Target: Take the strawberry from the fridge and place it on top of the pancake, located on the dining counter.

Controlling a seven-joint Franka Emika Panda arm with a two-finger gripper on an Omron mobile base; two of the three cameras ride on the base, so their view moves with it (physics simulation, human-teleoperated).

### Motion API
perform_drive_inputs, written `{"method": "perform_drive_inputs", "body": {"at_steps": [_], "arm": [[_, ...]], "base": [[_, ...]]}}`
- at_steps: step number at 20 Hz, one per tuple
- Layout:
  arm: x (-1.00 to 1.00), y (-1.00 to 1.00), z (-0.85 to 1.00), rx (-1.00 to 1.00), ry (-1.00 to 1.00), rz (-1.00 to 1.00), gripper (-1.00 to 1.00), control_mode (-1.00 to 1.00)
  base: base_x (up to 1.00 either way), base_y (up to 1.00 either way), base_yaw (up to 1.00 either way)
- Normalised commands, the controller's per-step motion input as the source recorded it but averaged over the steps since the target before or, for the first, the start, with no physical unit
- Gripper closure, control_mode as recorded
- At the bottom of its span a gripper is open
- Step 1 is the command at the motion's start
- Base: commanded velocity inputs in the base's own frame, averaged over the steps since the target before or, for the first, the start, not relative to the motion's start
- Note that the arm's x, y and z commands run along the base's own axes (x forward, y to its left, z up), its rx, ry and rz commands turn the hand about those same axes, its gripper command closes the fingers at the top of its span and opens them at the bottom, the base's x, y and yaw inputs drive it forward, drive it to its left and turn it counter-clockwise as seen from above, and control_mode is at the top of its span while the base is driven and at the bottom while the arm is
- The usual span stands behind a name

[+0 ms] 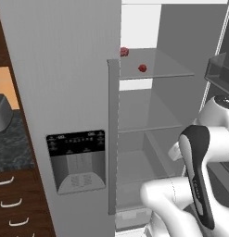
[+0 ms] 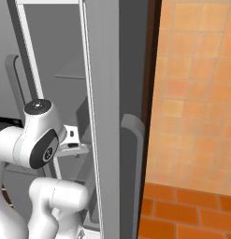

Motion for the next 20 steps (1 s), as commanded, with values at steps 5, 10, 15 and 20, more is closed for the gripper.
{"method": "perform_drive_inputs", "body": {"at_steps": [5, 10, 15, 20], "arm": [[0.00, 0.00, 0.00, 0.00, 0.00, 0.00, -1.00, 1.00], [0.27, 0.04, 0.35, -0.01, -0.32, 0.00, -1.00, -1.00], [0.39, 0.50, 0.92, 0.00, -0.28, -0.13, -1.00, -1.00], [0.68, 0.00, 0.82, 0.08, -0.01, -0.22, -1.00, -1.00]], "base": [[0.19, 0.00, 0.00], [0.00, 0.00, 0.00], [0.00, 0.00, 0.00], [0.00, 0.00, 0.00]]}}
